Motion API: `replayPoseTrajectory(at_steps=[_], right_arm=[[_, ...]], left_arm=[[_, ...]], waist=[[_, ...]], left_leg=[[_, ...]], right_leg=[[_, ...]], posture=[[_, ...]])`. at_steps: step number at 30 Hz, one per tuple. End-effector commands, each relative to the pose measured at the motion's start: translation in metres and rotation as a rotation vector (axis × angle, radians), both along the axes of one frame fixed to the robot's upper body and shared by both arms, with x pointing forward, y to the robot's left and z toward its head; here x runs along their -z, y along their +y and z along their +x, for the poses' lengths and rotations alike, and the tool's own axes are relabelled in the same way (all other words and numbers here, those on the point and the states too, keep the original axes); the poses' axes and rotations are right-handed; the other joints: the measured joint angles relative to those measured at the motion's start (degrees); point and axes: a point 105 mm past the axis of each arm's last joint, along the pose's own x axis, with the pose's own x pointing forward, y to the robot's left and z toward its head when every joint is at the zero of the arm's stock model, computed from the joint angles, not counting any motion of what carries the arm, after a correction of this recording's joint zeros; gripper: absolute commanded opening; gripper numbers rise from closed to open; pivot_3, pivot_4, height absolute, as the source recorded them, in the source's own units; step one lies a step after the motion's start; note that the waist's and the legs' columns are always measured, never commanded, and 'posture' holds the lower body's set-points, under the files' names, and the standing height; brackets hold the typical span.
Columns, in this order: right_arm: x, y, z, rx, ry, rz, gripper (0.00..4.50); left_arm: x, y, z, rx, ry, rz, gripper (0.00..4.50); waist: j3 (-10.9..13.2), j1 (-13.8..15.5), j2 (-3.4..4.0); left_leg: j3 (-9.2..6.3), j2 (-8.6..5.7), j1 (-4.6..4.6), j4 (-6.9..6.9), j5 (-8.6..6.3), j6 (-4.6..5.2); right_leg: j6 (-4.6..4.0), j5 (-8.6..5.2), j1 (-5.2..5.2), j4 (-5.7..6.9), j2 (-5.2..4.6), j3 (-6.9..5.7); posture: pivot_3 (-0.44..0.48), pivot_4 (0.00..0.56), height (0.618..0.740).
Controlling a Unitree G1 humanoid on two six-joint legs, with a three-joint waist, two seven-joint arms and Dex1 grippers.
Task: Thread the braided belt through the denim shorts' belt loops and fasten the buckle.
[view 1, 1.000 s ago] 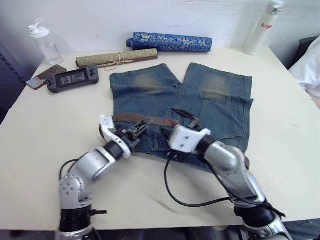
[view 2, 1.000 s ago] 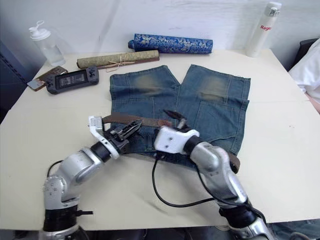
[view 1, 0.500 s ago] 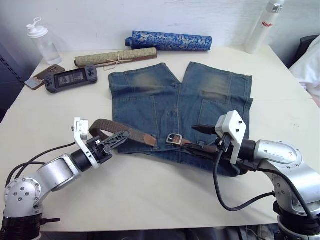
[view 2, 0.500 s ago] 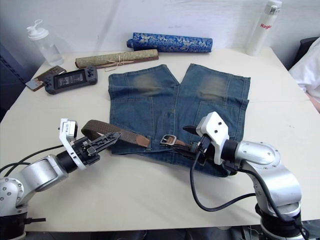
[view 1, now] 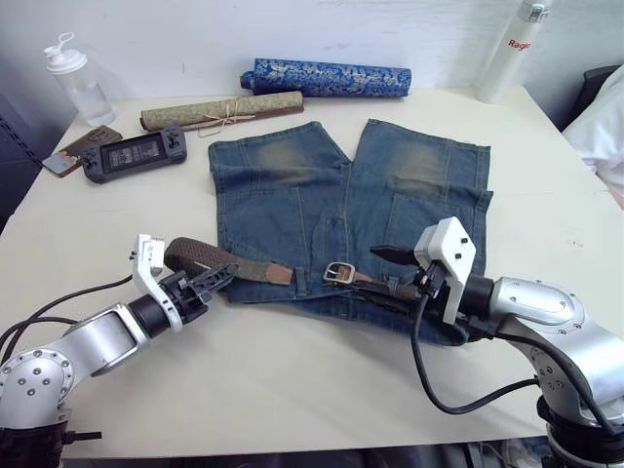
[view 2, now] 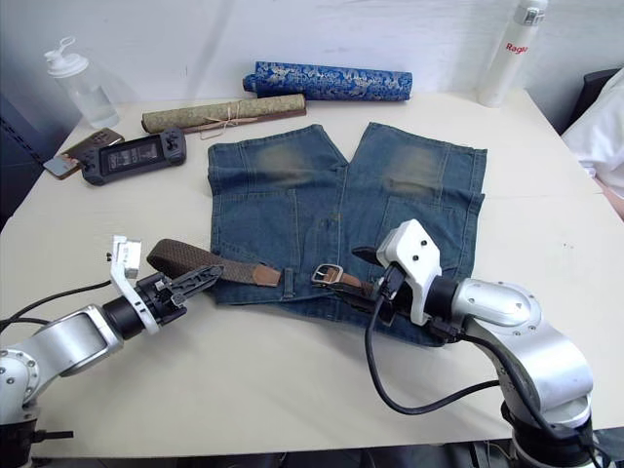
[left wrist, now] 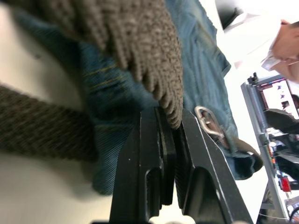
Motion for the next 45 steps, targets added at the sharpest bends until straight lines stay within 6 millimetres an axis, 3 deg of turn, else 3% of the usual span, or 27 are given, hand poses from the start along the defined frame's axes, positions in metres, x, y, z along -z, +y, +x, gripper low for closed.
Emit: replayPoseTrajectory(at_steps=[1, 12, 23, 32, 41, 45], right_arm=[[-0.006, 0.005, -0.006, -0.021, -0.032, 0.005, 3.49], [-0.010, 0.007, -0.005, -0.010, -0.037, 0.030, 3.49], [-0.007, 0.008, -0.005, 0.001, -0.031, 0.028, 3.49], [-0.005, 0.006, -0.004, 0.024, -0.034, 0.021, 3.49], [0.000, 0.001, 0.000, 0.044, -0.052, -0.020, 3.49], [0.000, -0.002, 0.000, 0.057, -0.061, -0.031, 3.49]], left_arm=[[-0.010, -0.009, -0.005, 0.041, -0.056, 0.030, 0.00], [-0.011, -0.035, -0.005, 0.101, -0.110, 0.179, 0.00], [-0.005, -0.046, 0.009, 0.083, -0.046, 0.083, 0.00], [0.013, -0.073, 0.003, 0.211, 0.022, 0.027, 0.00], [0.022, -0.060, 0.028, 0.283, -0.037, 0.153, 0.00], [0.018, -0.053, 0.023, 0.262, -0.046, 0.147, 0.00]], waist=[[0.0, 0.0, 0.01], [0.0, 0.0, 0.03], [0.0, 0.3, 0.04], [0.0, 1.5, 0.05], [0.0, 1.4, 0.06], [0.0, 1.2, 0.06]], left_leg=[[0.00, 0.00, 0.00, 0.00, 0.00, 0.00], [0.02, -0.01, 0.01, -0.02, 0.01, 0.00], [-0.01, -0.05, 0.03, 0.00, 0.04, 0.03], [0.01, -0.06, 0.02, 0.02, 0.05, 0.02], [0.09, -0.13, 0.04, 0.00, 0.09, 0.02], [0.03, -0.08, 0.08, -0.04, 0.10, 0.02]], right_leg=[[0.00, 0.00, 0.00, 0.00, 0.00, 0.00], [0.04, 0.05, 0.03, -0.06, 0.03, 0.03], [0.08, 0.13, 0.11, -0.12, 0.07, 0.03], [0.09, 0.19, 0.12, -0.16, 0.10, 0.05], [0.04, 0.27, 0.13, -0.17, 0.27, -0.01], [0.05, 0.28, 0.13, -0.18, 0.26, 0.03]], posture=[[0.000, 0.150, 0.637], [0.000, 0.150, 0.637], [0.000, 0.150, 0.637], [0.000, 0.150, 0.637], [0.000, 0.150, 0.637], [0.000, 0.150, 0.637]])
